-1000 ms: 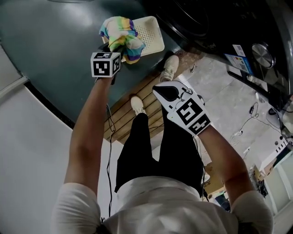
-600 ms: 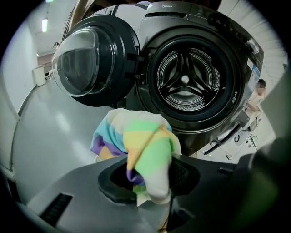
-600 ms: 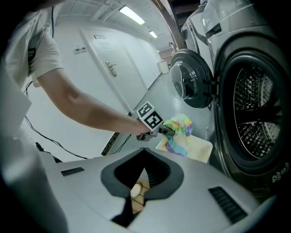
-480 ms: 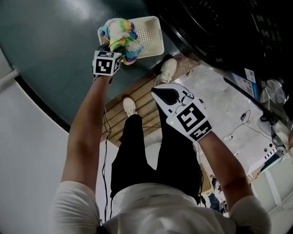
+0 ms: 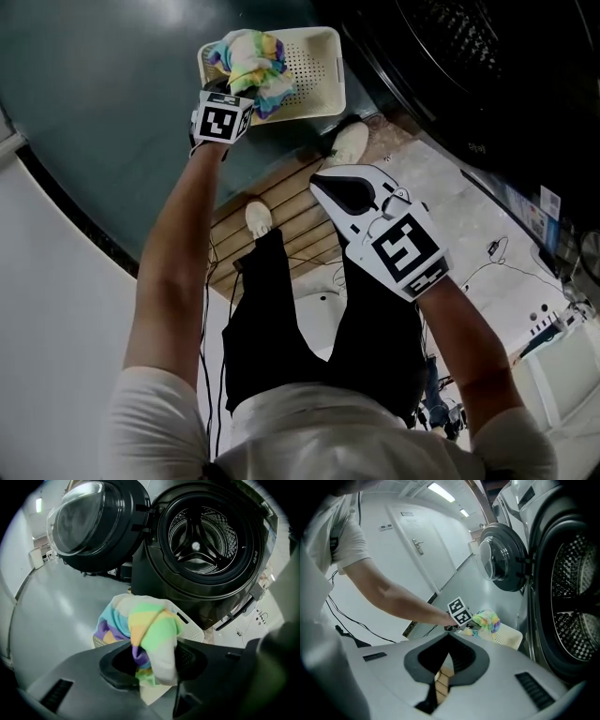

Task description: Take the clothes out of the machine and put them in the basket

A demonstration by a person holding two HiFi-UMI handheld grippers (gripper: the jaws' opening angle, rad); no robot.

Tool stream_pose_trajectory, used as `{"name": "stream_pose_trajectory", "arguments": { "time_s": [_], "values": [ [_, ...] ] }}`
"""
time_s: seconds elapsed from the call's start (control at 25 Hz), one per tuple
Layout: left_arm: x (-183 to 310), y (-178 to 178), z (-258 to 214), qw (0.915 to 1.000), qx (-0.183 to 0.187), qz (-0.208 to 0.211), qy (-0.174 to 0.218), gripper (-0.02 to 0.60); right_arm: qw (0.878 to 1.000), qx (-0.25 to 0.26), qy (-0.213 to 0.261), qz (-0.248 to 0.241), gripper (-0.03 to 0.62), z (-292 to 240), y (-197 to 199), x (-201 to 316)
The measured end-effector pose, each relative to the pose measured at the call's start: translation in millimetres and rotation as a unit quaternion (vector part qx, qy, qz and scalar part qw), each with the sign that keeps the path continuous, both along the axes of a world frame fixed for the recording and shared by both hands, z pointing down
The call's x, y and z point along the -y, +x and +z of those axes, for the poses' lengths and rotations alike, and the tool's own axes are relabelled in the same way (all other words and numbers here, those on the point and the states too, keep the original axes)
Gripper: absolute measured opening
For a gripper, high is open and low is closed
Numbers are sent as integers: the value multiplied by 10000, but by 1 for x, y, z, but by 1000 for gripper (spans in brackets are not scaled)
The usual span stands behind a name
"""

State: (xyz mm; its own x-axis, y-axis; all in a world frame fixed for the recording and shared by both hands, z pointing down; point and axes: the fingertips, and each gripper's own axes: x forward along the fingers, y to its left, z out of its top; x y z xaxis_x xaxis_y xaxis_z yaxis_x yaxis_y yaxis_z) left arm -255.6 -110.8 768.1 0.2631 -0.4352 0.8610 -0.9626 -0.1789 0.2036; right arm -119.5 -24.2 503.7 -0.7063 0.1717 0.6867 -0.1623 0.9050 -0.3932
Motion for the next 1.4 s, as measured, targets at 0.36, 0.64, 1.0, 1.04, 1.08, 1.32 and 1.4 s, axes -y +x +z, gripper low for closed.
{"name": "stream_pose_trajectory", "arguments": {
  "time_s": [0.36,0.64,1.0,1.04,1.08,1.32,1.4],
  "values": [
    [-28,-17,31,9984,-15,-383,-420,232,10000,-77,-58,20,3,17,7,2],
    [-46,-10,-19,9991,-195,-291,-245,218,9998,-112,-103,130,3,4,13,-14],
    [-55,-1,-106,9990,-330,-263,129,210,9990,128,156,402,3,-48,11,-23],
    [-59,1,-118,9988,-364,-271,169,210,9988,150,176,434,3,-55,11,-26],
    [-64,2,-130,9986,-397,-272,209,208,9986,164,197,470,3,-62,12,-30],
    [-88,6,-210,9962,-618,-212,570,187,9963,219,400,728,3,-104,15,-50],
    [-95,10,-237,9953,-660,-161,684,181,9952,257,435,836,3,-117,19,-56]
  ]
}}
